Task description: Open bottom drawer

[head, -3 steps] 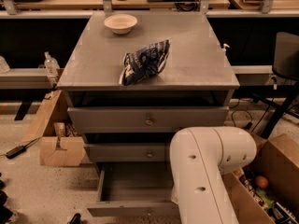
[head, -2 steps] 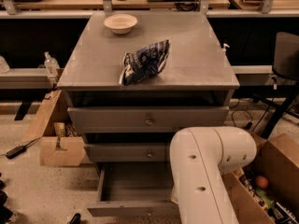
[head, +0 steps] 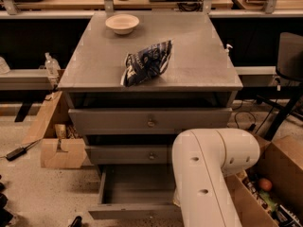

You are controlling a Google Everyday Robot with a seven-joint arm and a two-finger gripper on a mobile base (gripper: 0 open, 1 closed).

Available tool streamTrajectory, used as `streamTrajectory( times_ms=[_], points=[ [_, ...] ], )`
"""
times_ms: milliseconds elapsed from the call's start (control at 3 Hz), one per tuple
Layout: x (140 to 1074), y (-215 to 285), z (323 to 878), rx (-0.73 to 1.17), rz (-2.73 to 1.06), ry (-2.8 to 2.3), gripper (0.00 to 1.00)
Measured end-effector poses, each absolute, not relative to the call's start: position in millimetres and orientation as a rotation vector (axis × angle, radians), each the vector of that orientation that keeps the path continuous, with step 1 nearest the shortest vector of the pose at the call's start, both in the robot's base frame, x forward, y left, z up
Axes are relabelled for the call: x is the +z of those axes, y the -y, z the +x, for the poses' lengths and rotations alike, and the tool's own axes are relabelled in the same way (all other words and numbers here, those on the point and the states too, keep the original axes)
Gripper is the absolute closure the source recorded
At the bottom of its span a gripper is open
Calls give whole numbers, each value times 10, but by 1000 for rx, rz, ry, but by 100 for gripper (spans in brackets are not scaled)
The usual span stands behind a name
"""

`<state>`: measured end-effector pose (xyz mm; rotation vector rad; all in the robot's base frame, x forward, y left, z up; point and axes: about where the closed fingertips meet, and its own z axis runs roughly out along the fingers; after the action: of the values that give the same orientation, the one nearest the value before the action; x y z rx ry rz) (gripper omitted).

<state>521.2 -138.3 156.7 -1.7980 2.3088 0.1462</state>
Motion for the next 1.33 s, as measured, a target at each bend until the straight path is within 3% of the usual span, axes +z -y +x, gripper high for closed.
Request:
streamTrajectory(
  times_ms=[333, 1333],
  points=[
    [1566, 1382, 5213, 146, -1798, -2309, 82],
    [1562, 1380, 5211, 147, -1799, -2309, 13]
  ],
)
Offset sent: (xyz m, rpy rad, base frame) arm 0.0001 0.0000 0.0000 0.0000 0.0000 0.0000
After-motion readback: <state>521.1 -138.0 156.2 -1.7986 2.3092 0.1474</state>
